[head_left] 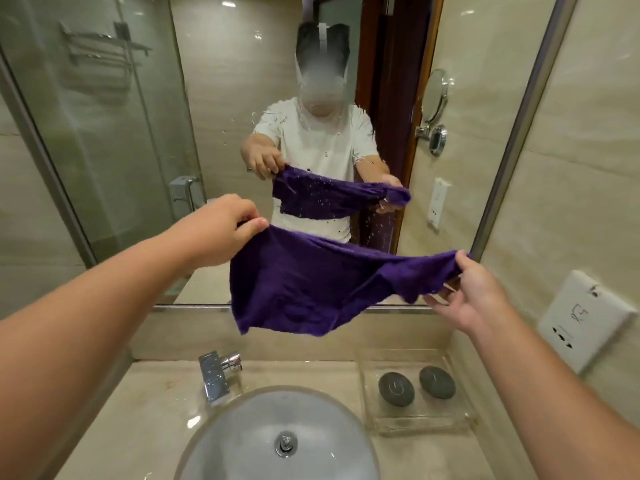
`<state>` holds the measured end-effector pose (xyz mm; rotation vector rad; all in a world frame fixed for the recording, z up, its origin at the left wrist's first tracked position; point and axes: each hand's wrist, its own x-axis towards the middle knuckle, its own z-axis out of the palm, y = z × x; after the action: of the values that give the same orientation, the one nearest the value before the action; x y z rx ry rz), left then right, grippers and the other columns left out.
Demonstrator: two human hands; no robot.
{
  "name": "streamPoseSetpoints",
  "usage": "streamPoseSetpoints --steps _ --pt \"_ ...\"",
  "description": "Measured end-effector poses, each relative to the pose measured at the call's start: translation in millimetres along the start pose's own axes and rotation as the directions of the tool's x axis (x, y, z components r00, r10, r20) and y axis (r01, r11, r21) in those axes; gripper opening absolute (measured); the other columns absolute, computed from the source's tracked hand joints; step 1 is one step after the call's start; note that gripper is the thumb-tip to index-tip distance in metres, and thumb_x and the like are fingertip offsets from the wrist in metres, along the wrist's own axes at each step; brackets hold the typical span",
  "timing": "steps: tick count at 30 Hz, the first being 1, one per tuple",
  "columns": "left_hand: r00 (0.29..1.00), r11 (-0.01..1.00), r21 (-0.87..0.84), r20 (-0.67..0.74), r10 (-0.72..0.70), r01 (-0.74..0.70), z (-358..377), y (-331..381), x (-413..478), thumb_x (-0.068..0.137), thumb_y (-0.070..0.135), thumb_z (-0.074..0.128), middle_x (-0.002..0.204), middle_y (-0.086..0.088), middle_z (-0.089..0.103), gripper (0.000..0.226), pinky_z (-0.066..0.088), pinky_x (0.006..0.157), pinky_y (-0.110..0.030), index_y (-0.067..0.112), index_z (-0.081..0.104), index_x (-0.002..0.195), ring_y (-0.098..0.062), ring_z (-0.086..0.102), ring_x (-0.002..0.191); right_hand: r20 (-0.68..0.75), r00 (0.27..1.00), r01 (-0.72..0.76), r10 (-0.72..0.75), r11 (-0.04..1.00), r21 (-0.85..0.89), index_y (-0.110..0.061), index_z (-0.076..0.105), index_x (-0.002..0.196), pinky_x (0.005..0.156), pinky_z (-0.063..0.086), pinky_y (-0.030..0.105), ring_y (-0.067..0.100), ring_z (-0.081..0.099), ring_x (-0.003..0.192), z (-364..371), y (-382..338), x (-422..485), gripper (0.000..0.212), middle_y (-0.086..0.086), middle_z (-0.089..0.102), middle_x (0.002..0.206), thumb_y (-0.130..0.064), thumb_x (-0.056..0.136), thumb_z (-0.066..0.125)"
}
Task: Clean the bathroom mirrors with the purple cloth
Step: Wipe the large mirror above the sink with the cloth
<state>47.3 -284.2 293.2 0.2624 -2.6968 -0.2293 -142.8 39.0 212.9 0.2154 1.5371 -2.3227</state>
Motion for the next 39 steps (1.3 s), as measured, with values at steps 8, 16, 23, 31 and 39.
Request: streamPoseSetpoints --steps 8,16,23,31,39 --pt "0.941 0.977 0.153 0.283 -0.186 0.147 34 -16 -8 0.095 0.044 0.061 0.100 0.006 0.062 0.013 0.047 0.078 -0.033 0.033 0.058 0.088 -0.016 0.059 0.090 0.439 0.884 0.077 -0.157 0.978 0.194 -0.004 0.064 0.110 0.082 0.056 0.042 0.027 0.069 0.080 39 -30 -30 0.035 0.013 0.073 0.095 -0.021 0.096 0.038" --pt "0.925 0.906 -0.267 0.287 -0.250 0.328 60 -23 4 0.089 -0.001 0.058 0.072 0.017 0.063 0.030 0.047 0.059 -0.013 0.027 0.067 0.080 -0.008 0.060 0.072 0.473 0.849 0.469 -0.236 0.750 -0.466 -0.021 0.070 0.100 0.076 0.048 0.039 0.028 0.063 0.082 36 -48 0 0.057 0.008 0.070 0.092 0.016 0.065 0.045" --pt "0.893 0.965 -0.192 -0.381 -0.241 0.179 63 -5 45 0.089 0.002 0.049 0.110 -0.004 0.043 0.051 0.045 0.096 -0.038 0.025 0.066 0.131 -0.029 0.049 0.105 0.151 0.815 0.577 -0.560 0.755 -0.311 -0.026 0.077 0.075 0.053 0.049 0.018 0.005 0.060 0.058 39 -56 51 0.048 -0.011 0.070 0.065 0.011 0.062 0.050" --pt "0.821 0.954 0.033 -0.519 -0.239 0.299 76 24 127 0.073 0.009 0.061 0.137 -0.015 0.039 0.072 0.022 0.105 -0.046 0.018 0.050 0.143 -0.039 0.034 0.121 -0.371 0.656 0.493 -0.657 0.745 -0.449 -0.029 0.052 0.098 0.084 0.055 0.042 0.023 0.065 0.085 91 -70 120 0.036 -0.001 0.064 0.098 -0.020 0.066 0.065" --pt "0.735 0.864 -0.011 -0.520 -0.435 0.503 112 31 127 0.078 0.058 0.062 0.141 -0.014 0.031 0.087 0.023 0.108 -0.054 0.018 0.034 0.151 -0.040 0.029 0.127 -0.302 0.586 0.442 -0.752 0.609 -0.659 -0.021 0.045 0.070 0.062 0.042 0.033 0.025 0.054 0.066 80 -56 141 0.018 -0.003 0.057 0.072 -0.020 0.071 0.064"
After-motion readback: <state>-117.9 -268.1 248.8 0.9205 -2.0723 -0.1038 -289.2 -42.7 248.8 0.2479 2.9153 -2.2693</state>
